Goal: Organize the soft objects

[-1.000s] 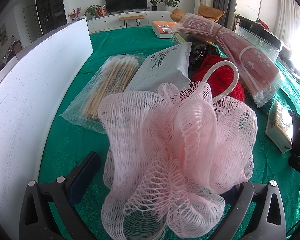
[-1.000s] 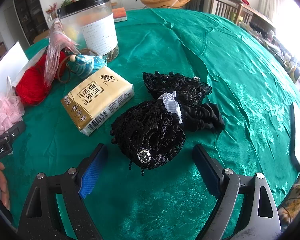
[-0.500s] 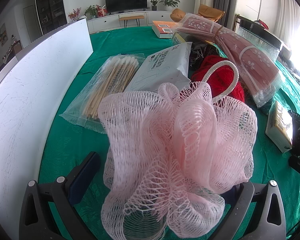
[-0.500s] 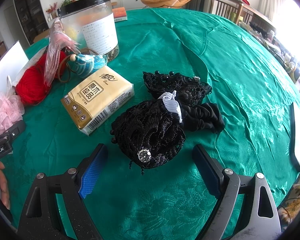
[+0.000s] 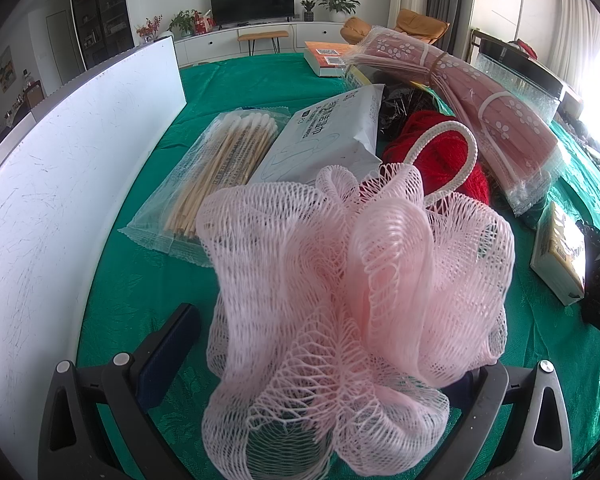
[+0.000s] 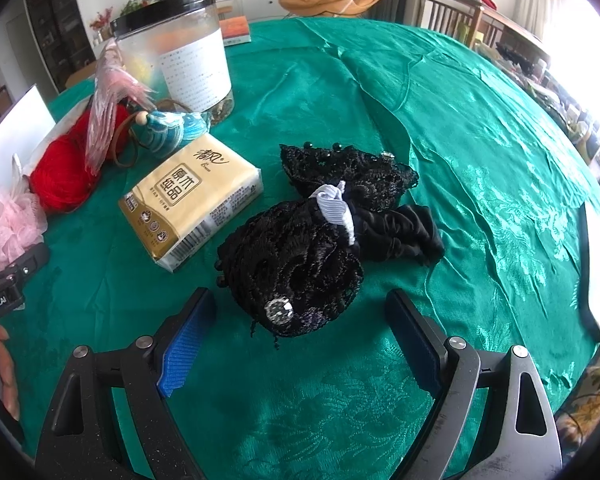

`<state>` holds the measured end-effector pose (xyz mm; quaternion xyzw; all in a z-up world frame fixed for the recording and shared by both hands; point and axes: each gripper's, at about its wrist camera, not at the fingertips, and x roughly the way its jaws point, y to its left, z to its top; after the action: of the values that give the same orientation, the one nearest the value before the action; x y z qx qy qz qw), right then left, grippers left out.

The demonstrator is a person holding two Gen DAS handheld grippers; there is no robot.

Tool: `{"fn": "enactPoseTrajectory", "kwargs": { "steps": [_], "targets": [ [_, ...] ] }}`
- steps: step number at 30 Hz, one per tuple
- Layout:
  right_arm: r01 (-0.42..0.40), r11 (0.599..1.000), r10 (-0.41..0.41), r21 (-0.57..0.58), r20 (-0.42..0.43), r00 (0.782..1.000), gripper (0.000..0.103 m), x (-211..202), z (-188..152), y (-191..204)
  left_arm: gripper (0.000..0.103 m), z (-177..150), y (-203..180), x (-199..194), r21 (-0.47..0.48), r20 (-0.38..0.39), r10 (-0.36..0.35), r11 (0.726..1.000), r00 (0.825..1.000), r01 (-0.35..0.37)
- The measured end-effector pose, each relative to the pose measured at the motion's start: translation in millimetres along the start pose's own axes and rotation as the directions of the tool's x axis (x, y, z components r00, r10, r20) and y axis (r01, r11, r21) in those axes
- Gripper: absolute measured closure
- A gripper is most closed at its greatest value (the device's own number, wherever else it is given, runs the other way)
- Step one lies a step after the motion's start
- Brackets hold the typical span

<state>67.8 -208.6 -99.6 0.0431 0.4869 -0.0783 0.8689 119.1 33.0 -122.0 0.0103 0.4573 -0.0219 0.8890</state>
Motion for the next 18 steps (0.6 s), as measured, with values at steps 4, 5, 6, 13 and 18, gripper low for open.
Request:
{"fn": "enactPoseTrajectory", "kwargs": {
  "steps": [4,5,6,13,18],
  "targets": [
    [0.051,0.995,-0.054,0.082,0.028,0.998,0.012,6,9,-18,0.000,0,0,0,0.000,0.000,0.000,1.000,1.000,0.000],
    [0.065,0.993,-0.069,0.097,0.034,0.997,0.012,8,12,-22,0.000,0,0,0,0.000,0.000,0.000,1.000,1.000,0.000],
    [0.072,0.992,-0.076,0.100,0.042,0.996,0.011,11,16,-25,0.000,0,0,0,0.000,0.000,0.000,1.000,1.000,0.000],
    [0.037,0.999,-0.040,0.034,0.101,0.994,0.009,39,59,-51,0.000,0,0,0,0.000,0.000,0.000,1.000,1.000,0.000],
    [0.020,1.000,-0.021,0.009,0.104,0.994,0.009,42,62,-53,0.000,0,0,0,0.000,0.000,0.000,1.000,1.000,0.000]
  ]
}}
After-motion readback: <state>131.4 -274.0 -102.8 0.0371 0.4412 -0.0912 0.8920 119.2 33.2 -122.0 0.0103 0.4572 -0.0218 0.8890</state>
